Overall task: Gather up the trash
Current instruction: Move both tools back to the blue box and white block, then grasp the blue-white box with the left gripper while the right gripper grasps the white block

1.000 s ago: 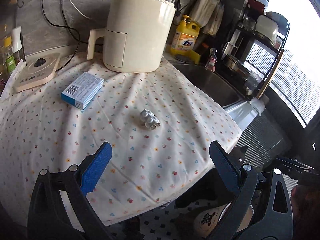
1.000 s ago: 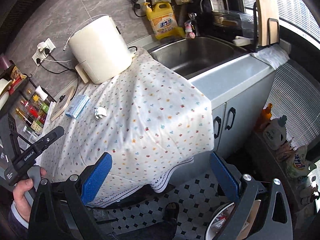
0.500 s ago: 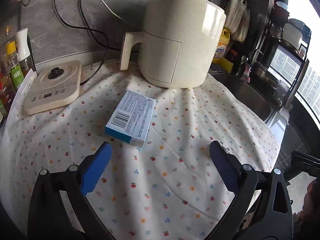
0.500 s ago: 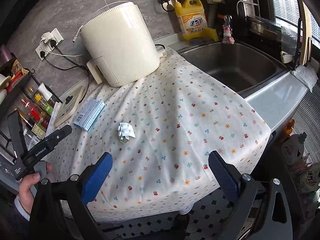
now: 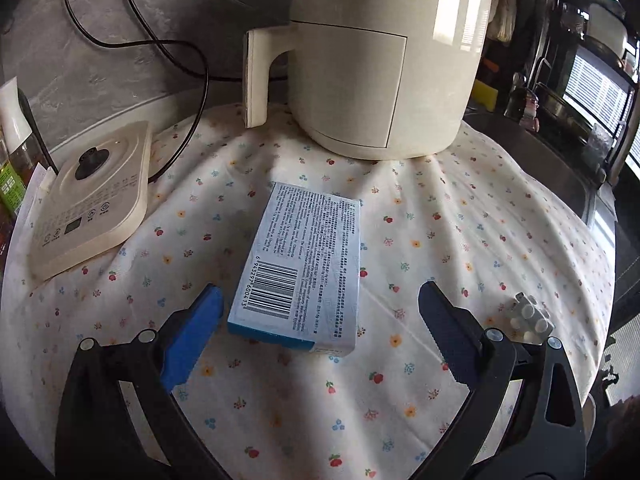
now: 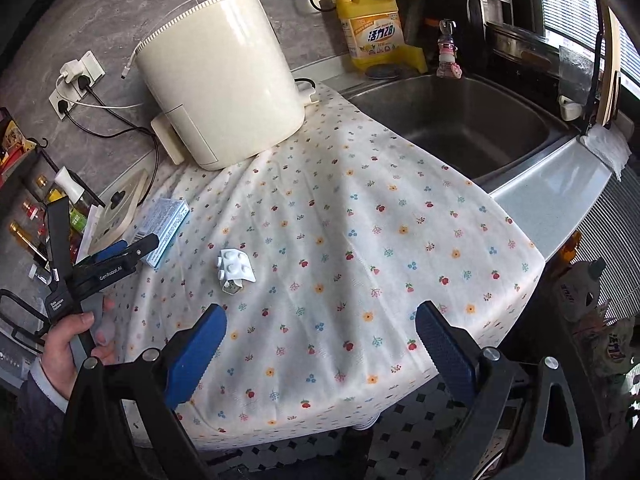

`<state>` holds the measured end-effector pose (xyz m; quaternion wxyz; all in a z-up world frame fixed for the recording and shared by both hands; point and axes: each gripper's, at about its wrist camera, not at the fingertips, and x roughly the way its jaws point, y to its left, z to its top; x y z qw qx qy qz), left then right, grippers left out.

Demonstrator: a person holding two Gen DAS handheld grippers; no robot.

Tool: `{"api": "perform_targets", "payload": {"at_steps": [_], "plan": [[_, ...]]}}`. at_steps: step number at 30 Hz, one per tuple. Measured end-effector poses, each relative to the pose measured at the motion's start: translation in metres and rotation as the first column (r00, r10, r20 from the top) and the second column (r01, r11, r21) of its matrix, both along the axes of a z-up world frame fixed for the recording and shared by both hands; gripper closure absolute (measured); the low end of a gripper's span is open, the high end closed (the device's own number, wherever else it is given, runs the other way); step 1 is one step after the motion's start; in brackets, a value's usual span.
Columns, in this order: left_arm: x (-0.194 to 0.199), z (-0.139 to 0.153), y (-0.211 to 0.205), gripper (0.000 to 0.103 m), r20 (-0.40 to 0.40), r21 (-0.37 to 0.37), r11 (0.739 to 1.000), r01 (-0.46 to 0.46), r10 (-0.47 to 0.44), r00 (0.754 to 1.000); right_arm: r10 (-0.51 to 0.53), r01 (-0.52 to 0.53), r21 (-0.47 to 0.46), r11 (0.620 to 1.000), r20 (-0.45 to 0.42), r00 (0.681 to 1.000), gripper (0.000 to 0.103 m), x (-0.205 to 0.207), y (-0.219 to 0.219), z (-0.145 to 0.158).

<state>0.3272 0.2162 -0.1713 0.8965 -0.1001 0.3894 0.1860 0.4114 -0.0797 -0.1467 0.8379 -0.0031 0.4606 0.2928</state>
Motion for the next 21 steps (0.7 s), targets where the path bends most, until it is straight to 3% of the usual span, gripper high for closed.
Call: {"api": "perform_targets", "payload": {"at_steps": [2,3,4,19,21], "plan": [[0.001,-0.003,0.003,0.012,-0.005,-0.008,1.0,0.001,-0.001,1.0,0.012,-0.012,-0.005,1.0,-0.005,1.0,0.01,0.003,0.008,-0.002],[0.001,-0.005,0.004,0.032,-0.01,-0.018,1.0,0.005,-0.005,1.0,0.024,-0.024,-0.007,1.0,-0.006,1.0,0.01,0.004,0.013,-0.003],[0.002,-0.007,0.005,0.038,-0.023,-0.025,1.0,0.009,-0.01,1.0,0.038,-0.038,-0.01,0.999,-0.007,0.999,0.01,0.004,0.02,-0.004],[-0.088,0.001,0.004,0.039,0.061,-0.136,0.986,-0.092,0.101,0.993,0.234,-0.236,-0.103,0.966,-0.028,0.972,0.02,0.014,0.127,-0.038],[-0.099,0.001,0.008,0.039,0.058,-0.14,0.983,-0.122,0.131,0.99,0.253,-0.254,-0.124,0.959,-0.026,0.967,0.028,0.013,0.139,-0.044]]}}
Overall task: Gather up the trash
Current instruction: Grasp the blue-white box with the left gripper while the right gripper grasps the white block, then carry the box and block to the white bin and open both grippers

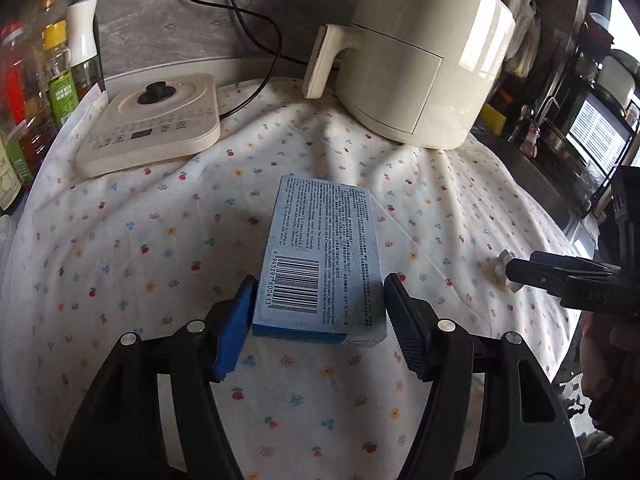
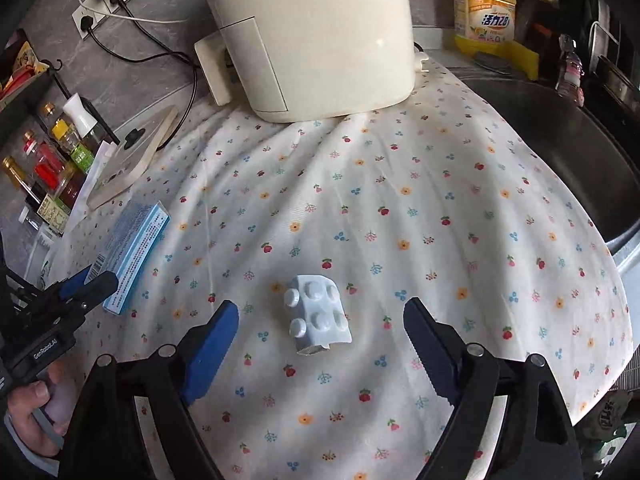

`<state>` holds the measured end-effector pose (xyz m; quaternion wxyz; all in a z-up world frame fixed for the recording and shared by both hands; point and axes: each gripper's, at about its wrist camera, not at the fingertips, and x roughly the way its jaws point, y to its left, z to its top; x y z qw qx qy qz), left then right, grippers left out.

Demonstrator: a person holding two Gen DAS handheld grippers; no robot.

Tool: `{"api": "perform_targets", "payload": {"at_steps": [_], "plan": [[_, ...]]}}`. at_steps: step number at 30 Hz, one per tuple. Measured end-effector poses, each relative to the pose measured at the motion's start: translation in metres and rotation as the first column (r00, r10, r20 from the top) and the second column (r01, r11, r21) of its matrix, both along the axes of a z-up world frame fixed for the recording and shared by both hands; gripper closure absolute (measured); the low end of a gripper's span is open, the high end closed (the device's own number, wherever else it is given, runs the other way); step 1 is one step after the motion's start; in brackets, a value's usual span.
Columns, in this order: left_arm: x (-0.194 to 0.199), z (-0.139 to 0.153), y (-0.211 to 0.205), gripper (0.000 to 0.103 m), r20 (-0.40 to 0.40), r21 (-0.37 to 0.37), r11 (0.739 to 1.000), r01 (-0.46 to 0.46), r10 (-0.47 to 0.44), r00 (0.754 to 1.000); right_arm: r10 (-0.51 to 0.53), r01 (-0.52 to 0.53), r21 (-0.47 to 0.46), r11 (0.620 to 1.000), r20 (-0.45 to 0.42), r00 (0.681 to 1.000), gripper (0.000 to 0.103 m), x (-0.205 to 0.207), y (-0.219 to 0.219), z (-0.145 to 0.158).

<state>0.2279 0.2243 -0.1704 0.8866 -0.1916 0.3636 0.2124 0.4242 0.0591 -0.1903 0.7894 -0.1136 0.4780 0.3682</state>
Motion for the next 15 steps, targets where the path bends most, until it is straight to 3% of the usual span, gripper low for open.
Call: {"api": "perform_targets", "payload": {"at_steps": [1,2,8,15], "plan": [[-0.006,0.001,0.002,0.039,0.003,0.002,1.0,-0.015,0.015,1.0,0.013,-0.013,-0.026,1.0,-0.005,1.0,0.066,-0.001,0.006,-0.005],[-0.012,0.003,0.004,0.039,0.008,0.005,0.999,-0.032,0.032,0.999,0.019,-0.02,-0.051,0.998,-0.006,1.0,0.075,-0.003,0.012,-0.008],[-0.045,0.009,0.011,0.039,0.038,-0.004,0.993,-0.118,0.118,0.992,0.117,-0.116,-0.019,0.993,0.035,0.993,0.075,-0.028,0.035,0.005],[-0.058,0.016,-0.003,0.039,0.058,0.004,0.99,-0.138,0.138,0.989,0.15,-0.15,0.023,0.988,0.014,0.989,0.075,-0.047,0.026,0.012]]}}
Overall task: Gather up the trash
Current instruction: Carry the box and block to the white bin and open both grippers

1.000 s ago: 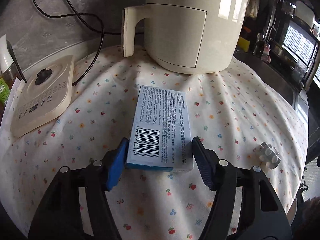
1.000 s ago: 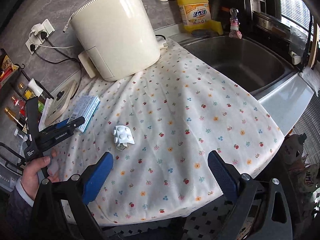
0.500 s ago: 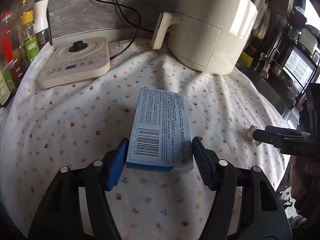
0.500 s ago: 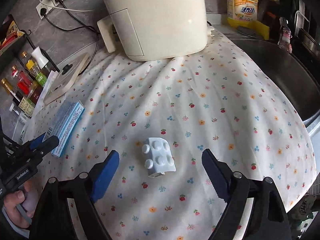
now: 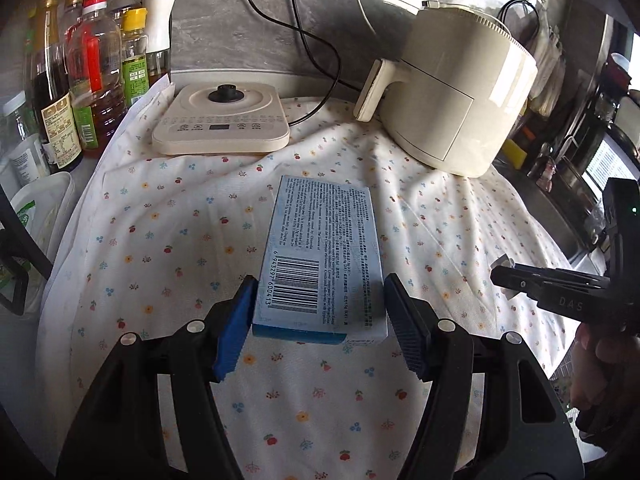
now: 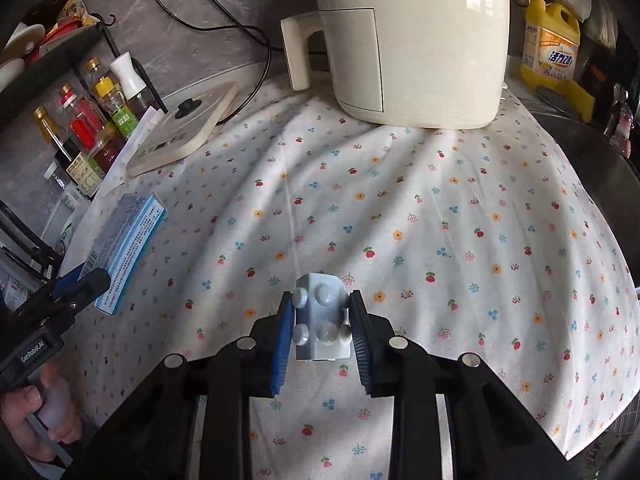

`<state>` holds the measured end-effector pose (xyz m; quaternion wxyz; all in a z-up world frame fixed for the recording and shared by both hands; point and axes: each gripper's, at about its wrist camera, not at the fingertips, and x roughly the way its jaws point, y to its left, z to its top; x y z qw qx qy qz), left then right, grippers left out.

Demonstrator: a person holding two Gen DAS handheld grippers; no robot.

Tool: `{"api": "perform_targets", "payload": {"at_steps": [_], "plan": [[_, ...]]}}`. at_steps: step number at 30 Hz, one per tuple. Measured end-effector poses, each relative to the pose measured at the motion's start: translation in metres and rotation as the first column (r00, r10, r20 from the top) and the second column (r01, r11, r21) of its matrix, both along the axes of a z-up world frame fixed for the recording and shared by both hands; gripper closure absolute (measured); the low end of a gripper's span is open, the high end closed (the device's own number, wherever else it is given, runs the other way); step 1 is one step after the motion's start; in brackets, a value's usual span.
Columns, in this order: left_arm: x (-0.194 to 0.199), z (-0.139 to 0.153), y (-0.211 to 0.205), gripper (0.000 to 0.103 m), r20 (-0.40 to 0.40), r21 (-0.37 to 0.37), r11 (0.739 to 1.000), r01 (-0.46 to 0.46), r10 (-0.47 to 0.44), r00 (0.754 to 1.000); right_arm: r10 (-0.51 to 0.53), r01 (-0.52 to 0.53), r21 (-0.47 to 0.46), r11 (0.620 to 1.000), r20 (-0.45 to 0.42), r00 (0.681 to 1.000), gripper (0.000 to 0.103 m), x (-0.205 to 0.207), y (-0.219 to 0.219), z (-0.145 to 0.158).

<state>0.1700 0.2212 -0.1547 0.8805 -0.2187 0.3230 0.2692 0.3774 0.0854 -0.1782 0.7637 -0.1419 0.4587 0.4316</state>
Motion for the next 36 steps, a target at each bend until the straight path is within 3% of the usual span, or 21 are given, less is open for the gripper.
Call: {"api": "perform_targets", "payload": {"at_steps": [10,20,28,36], "plan": [[0.013,0.016,-0.065,0.039,0.001,0.055,0.995,0.079,-0.079,0.997,-0.062,0.063,0.039,0.997,-0.014,0.998,0.075,-0.007,-0.078,0.009],[0.009,0.027,-0.176,0.039,0.016,0.036,0.986,0.162,-0.163,0.987,-0.152,0.152,0.043,0.987,0.0,0.988,0.075,-0.025,-0.213,0.026],[-0.008,0.031,-0.253,0.039,0.013,0.033,0.975,0.218,-0.219,0.976,-0.247,0.247,0.005,0.969,-0.046,0.968,0.074,-0.046,-0.321,0.005],[-0.021,0.02,-0.323,0.039,-0.011,0.022,0.957,0.289,-0.289,0.957,-0.327,0.326,-0.021,0.945,-0.086,0.941,0.074,-0.064,-0.401,-0.02]]}}
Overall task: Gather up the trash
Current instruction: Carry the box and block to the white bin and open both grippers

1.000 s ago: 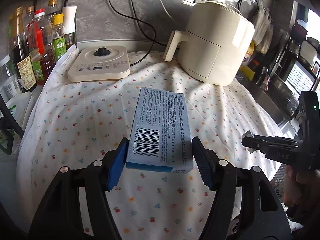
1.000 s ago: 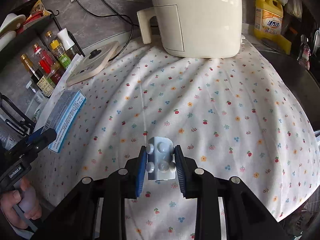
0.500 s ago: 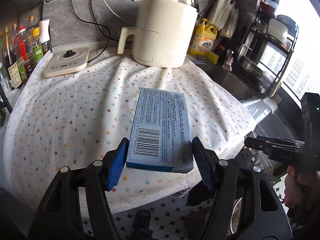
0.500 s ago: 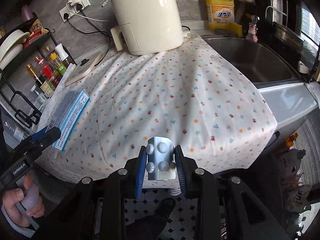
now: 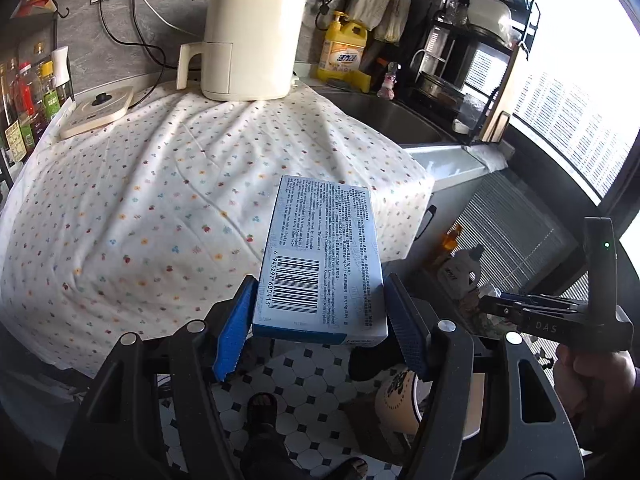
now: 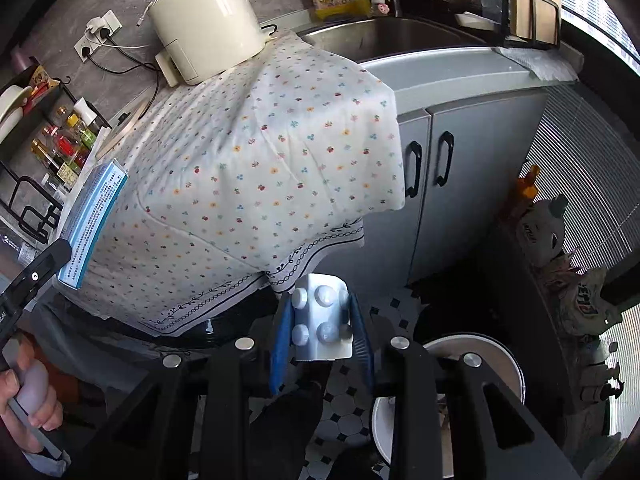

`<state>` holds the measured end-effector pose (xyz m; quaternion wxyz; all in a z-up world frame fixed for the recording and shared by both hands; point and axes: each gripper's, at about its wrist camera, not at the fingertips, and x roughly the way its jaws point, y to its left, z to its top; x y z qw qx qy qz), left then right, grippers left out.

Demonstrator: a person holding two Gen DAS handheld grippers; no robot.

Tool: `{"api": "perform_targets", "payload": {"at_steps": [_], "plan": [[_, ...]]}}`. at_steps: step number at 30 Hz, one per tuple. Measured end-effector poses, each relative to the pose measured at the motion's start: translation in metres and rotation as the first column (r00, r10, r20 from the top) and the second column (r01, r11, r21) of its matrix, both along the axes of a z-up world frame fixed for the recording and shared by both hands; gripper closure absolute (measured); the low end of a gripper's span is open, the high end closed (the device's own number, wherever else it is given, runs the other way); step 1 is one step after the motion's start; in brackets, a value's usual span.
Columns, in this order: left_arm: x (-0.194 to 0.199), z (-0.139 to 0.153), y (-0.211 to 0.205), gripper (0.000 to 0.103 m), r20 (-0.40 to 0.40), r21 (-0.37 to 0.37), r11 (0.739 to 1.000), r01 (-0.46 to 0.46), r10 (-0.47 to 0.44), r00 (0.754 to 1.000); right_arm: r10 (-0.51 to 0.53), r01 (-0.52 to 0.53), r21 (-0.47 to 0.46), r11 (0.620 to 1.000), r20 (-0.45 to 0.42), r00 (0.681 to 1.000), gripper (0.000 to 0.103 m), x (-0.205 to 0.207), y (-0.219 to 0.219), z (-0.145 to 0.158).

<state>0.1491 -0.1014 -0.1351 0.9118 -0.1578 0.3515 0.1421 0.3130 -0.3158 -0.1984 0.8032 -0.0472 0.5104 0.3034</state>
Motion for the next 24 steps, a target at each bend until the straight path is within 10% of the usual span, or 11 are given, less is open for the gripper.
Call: {"api": "perform_targets", "payload": {"at_steps": [16,19,24], "plan": [[0.016,-0.042,-0.125,0.039,-0.049,-0.059,0.965,0.254,-0.257,0.965,-0.217,0.217,-0.01,0.976,-0.04,0.975,0.069,-0.046,-0.144,-0.026],[0.024,-0.046,-0.143,0.039,-0.062,-0.061,0.95,0.307,-0.311,0.948,-0.271,0.271,0.001,0.963,-0.048,0.961,0.045,-0.049,-0.167,-0.029],[0.044,-0.054,-0.173,0.038,-0.087,-0.079,0.914,0.398,-0.404,0.911,-0.364,0.365,0.01,0.931,-0.038,0.93,0.046,-0.053,-0.205,-0.023]]}}
